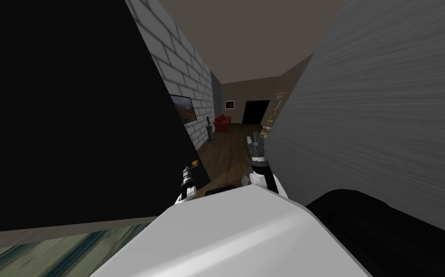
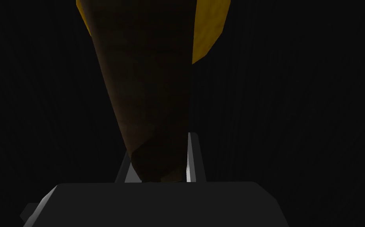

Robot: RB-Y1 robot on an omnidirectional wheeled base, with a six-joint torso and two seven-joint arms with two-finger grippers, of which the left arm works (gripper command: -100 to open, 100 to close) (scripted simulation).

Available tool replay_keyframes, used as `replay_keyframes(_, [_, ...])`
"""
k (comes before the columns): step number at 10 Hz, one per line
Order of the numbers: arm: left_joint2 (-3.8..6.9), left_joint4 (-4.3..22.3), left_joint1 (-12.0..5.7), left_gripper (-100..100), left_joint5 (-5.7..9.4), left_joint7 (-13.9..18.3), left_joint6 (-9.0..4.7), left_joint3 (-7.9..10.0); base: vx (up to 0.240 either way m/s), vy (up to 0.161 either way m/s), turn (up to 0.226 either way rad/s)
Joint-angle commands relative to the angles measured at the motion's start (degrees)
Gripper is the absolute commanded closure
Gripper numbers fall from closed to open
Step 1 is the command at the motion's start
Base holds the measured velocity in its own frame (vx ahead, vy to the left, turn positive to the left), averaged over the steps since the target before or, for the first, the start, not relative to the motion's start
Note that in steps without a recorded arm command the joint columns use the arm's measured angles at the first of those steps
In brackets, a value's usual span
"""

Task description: Push the door open

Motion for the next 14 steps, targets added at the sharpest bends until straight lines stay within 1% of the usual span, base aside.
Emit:
replay_keyframes(1, [1.23,-1.45,0.34,100,0.25,0.04,-0.04,0.58,0.128,0.123,-0.021])
replay_keyframes(2, [1.64,-1.51,0.34,100,0.46,-0.15,-0.06,1.01,0.171,0.069,-0.018])
replay_keyframes(3, [1.80,-1.54,0.34,100,0.57,-0.25,-0.07,1.24,0.162,0.023,0.005])
replay_keyframes(4, [2.10,-1.65,0.35,100,0.94,-0.58,-0.09,1.99,0.185,0.008,0.050])
replay_keyframes(7, [1.82,-1.84,0.36,100,1.58,-1.16,-0.14,3.31,0.197,-0.003,0.043])
replay_keyframes(8, [1.19,-1.94,0.37,100,1.94,-1.49,-0.16,4.06,0.158,-0.053,0.044])
replay_keyframes(10, [0.00,-2.06,0.37,100,2.35,-1.86,-0.19,4.90,0.160,-0.074,0.065])
replay_keyframes(13, [-1.69,-2.17,0.38,100,2.72,-2.20,-0.22,5.67,0.095,-0.133,0.048])
replay_keyframes(14, [-0.82,-3.17,1.12,100,2.86,-2.10,0.43,6.12,0.023,-0.049,0.066])
